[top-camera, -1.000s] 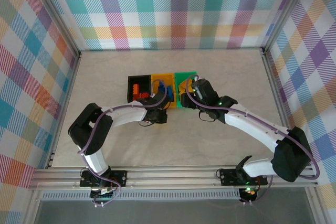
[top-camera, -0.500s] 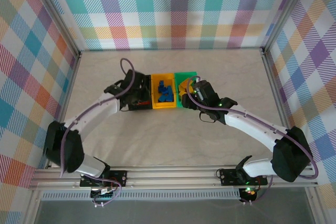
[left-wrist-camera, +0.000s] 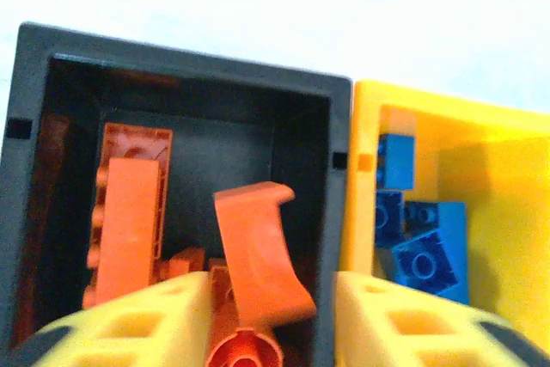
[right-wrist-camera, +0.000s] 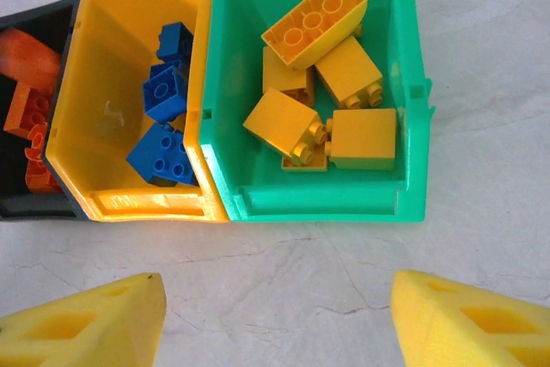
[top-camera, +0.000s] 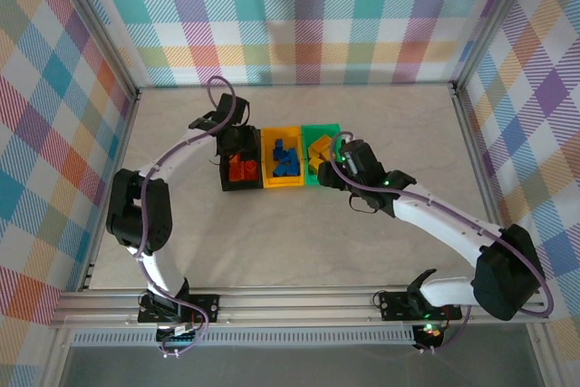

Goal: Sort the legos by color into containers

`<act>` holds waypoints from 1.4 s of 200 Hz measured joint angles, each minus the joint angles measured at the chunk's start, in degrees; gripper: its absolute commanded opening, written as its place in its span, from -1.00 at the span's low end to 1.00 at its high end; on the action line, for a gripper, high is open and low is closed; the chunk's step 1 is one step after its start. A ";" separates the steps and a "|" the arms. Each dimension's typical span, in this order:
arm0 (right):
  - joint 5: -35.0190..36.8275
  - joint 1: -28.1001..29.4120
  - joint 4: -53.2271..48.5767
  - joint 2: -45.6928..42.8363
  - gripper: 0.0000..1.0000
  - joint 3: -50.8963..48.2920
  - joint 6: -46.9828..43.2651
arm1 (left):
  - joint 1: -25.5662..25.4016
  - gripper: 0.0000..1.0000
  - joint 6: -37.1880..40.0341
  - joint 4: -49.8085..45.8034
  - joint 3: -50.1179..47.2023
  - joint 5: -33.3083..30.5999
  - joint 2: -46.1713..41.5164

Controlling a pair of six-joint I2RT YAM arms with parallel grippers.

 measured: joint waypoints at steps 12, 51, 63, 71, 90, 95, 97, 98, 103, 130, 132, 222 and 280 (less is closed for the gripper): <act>-0.17 -0.37 -0.04 -0.61 0.92 -0.46 0.37 | 0.28 0.80 0.22 0.20 0.15 0.04 0.00; -0.42 -1.86 -0.42 -0.92 0.99 -0.61 0.52 | 0.70 1.00 -0.20 3.26 -4.68 -0.39 -3.76; 0.09 -2.25 -0.85 -1.01 0.99 -0.61 0.37 | 0.81 1.00 0.09 4.68 -8.09 -1.68 -7.72; 0.83 -2.36 -1.36 -1.09 1.00 -0.61 0.17 | 0.87 1.00 0.59 5.88 -10.36 -2.91 -10.84; 3.63 -2.78 -2.82 -1.36 0.99 -0.59 -0.52 | 1.22 1.00 2.89 10.56 -16.04 -7.02 -18.97; 4.28 -2.95 -3.06 -1.44 0.99 -0.59 -0.79 | 1.38 1.00 4.02 12.11 -17.33 -7.98 -20.63; 4.57 -3.02 -3.21 -1.51 0.99 -0.59 -0.92 | 1.46 1.00 4.44 12.83 -17.97 -8.50 -21.44; 4.68 -3.04 -3.21 -1.53 0.99 -0.59 -0.92 | 1.53 1.00 4.92 13.38 -18.45 -8.85 -21.99; 5.14 -3.28 -3.32 -1.64 0.99 -0.59 -1.11 | 1.81 1.00 6.45 15.43 -20.09 -9.88 -23.61; 7.74 -5.95 -2.69 -3.98 0.99 -1.79 -1.31 | 4.02 1.00 16.09 25.83 -29.83 -14.08 -28.09; 7.82 -6.36 -2.56 -4.33 0.99 -2.08 -1.33 | 4.42 1.00 16.74 26.38 -30.53 -14.23 -28.09; 11.10 -18.64 2.97 -11.13 0.99 -10.91 -10.21 | 14.32 1.00 25.24 57.79 -53.77 -11.85 -15.17; 12.96 -27.67 29.51 -9.16 0.99 -27.47 -25.20 | 15.17 1.00 25.14 72.37 -57.86 -11.41 -11.82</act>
